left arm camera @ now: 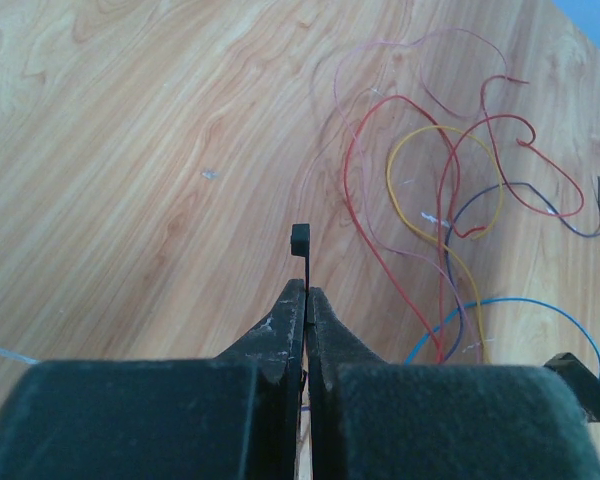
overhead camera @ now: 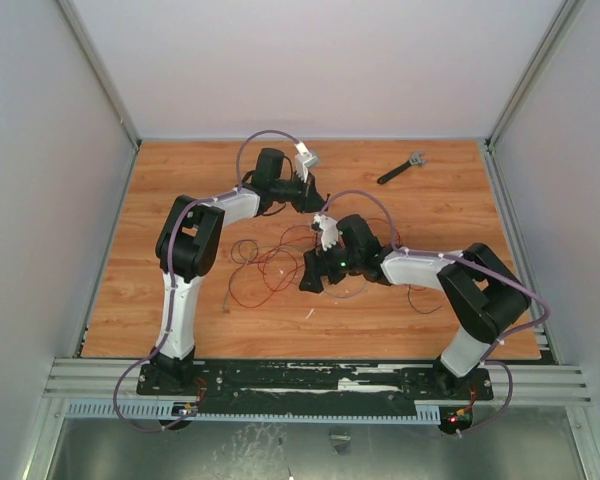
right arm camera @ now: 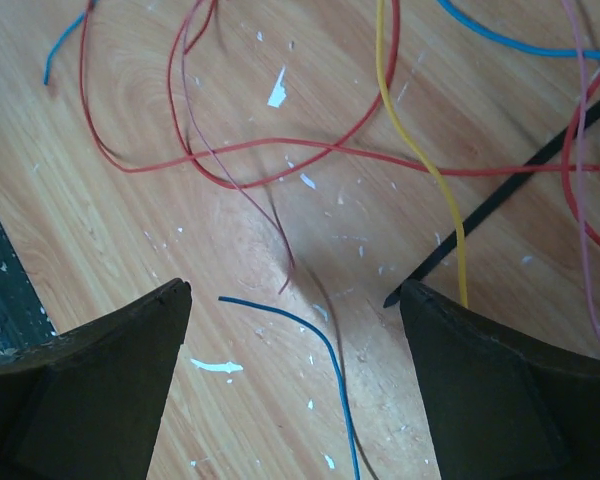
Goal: Zip-tie the wires
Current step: Tie the cable at the center of the board.
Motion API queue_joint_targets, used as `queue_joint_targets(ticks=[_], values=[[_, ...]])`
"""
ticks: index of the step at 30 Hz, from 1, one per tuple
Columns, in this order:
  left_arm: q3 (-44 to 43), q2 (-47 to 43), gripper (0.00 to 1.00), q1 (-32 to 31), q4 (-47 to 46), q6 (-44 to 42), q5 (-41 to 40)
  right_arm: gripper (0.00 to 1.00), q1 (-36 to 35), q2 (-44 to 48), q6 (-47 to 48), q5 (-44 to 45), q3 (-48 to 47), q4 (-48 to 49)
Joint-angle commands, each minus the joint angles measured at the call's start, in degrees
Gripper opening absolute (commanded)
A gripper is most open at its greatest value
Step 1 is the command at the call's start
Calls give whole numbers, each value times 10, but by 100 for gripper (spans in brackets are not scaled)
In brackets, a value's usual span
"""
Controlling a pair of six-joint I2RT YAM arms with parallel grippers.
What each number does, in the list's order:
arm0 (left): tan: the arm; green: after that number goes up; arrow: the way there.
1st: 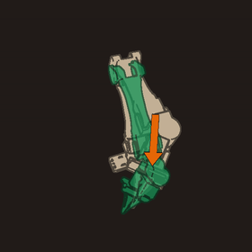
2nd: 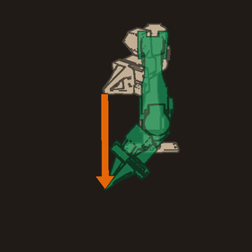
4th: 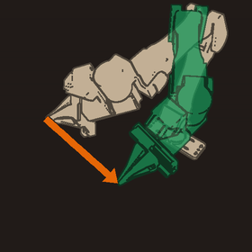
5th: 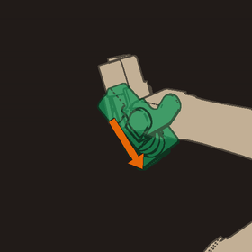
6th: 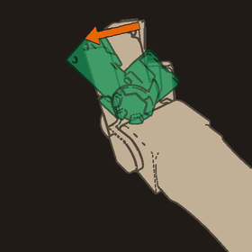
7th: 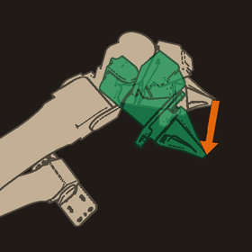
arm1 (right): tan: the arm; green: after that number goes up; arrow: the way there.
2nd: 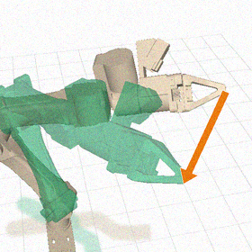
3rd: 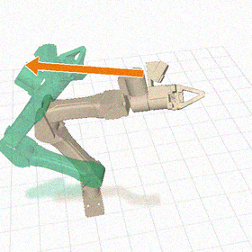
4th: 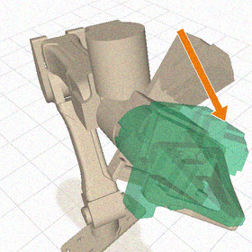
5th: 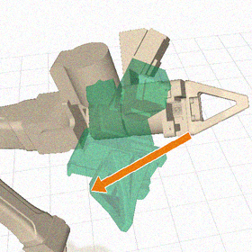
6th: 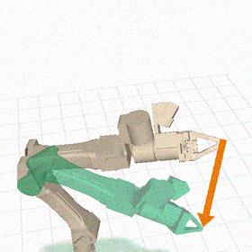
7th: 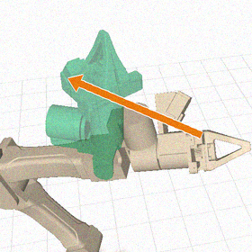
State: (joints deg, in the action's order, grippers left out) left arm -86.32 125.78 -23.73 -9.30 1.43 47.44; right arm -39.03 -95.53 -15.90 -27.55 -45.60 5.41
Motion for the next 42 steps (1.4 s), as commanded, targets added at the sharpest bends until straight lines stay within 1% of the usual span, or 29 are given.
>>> queue_joint_targets(ticks=[1, 10, 18, 23, 29, 35, 38, 42], values=[[1, -29, 0, -1, 5, -11, 10, 88, 15, -10, 28, 19, -11, -7], [-3, -27, 0, -1, 20, -24, 17, 88, 52, -10, 63, 19, -14, -30], [-4, -27, 0, -3, 21, -20, 22, 88, 83, -37, 100, 16, -41, -41], [-6, -24, 0, -6, 21, -19, 21, 88, 85, -61, 109, 7, -73, -48], [-8, -20, 0, -8, 14, -10, 18, 88, 85, -74, 98, -15, -93, -42], [-6, -23, 0, -10, 13, -7, 20, 88, 84, -96, 93, -2, -105, -30], [-2, -23, 0, -12, 11, -2, 19, 88, 84, -91, 87, -6, -106, -22], [1, -22, 0, -12, -3, 19, 15, 88, 83, -62, 110, -25, -86, -22]])
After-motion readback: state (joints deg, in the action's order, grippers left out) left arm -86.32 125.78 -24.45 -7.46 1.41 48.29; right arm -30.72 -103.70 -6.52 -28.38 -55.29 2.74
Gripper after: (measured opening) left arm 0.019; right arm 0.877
